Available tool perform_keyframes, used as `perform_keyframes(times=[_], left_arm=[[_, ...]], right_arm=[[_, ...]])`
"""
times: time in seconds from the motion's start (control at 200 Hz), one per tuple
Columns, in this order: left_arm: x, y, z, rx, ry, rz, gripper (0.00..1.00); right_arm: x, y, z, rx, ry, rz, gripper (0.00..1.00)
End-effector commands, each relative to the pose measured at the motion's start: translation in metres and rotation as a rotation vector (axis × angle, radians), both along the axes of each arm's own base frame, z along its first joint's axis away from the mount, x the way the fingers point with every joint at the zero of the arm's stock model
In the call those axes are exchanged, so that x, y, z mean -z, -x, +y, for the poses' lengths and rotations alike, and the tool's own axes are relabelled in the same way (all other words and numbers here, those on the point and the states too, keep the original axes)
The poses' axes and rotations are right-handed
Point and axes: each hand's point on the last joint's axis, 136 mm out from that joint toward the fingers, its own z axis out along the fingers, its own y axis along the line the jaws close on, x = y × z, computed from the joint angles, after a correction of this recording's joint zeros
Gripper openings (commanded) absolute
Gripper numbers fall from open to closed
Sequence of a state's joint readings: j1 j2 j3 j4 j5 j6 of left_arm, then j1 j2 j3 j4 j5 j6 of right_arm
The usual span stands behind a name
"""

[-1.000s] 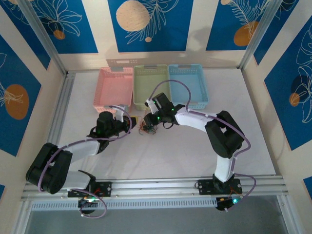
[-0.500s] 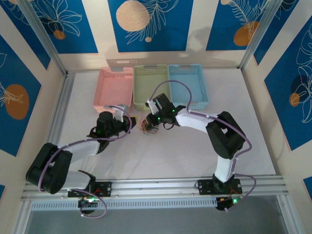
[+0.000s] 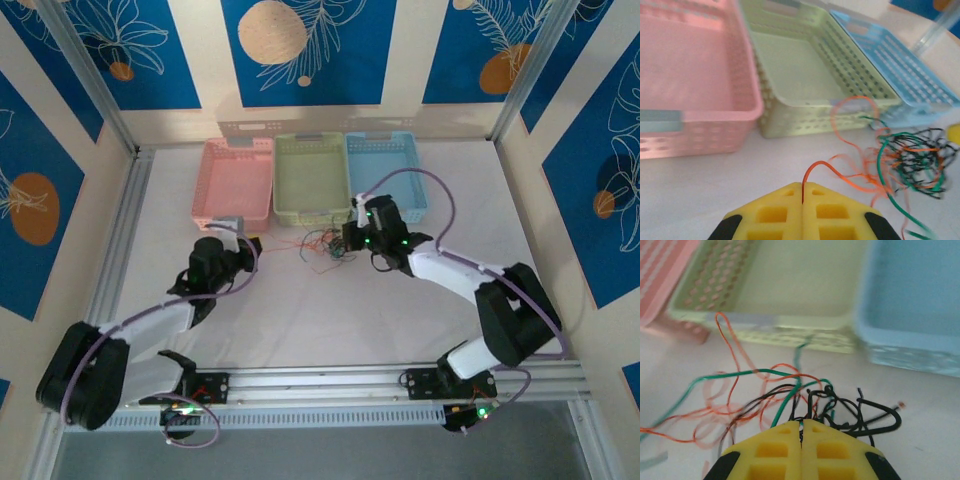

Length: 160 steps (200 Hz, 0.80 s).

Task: Untangle the cables

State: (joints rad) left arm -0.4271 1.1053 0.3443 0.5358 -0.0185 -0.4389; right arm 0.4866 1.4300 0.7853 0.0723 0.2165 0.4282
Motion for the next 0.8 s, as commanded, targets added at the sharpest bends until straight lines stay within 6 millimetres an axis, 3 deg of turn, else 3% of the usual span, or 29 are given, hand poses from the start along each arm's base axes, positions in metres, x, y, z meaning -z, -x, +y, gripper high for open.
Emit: perform_keyframes(times=[0.0,0.245,0.565,0.67,0.795], left_arm=[[0.003,0.0,0.045,-0.223,-0.019,-0.008,0.0],[0.0,0.013,0.081,-0.387,-0.005,-0.041,0.0],[-0.001,0.02,0.095,-0.448,0.016,-0.055,0.0],[-0.002,0.022,0.097,-0.456,0.021,-0.061,0.0],[-0.002,0.021,0.095,-0.441,0.022,-0.064,0.0]], right_arm=[[-0.006,-0.01,-0.047,0.246,-0.034,-0.023,0.0],[0.003,-0.006,-0.093,0.451,-0.053,0.022,0.0],[0.005,0.0,-0.118,0.557,-0.096,0.023,0.0],[0.005,0.0,-0.115,0.539,-0.116,0.026,0.0],[0.002,-0.004,-0.092,0.416,-0.154,0.019,0.0]])
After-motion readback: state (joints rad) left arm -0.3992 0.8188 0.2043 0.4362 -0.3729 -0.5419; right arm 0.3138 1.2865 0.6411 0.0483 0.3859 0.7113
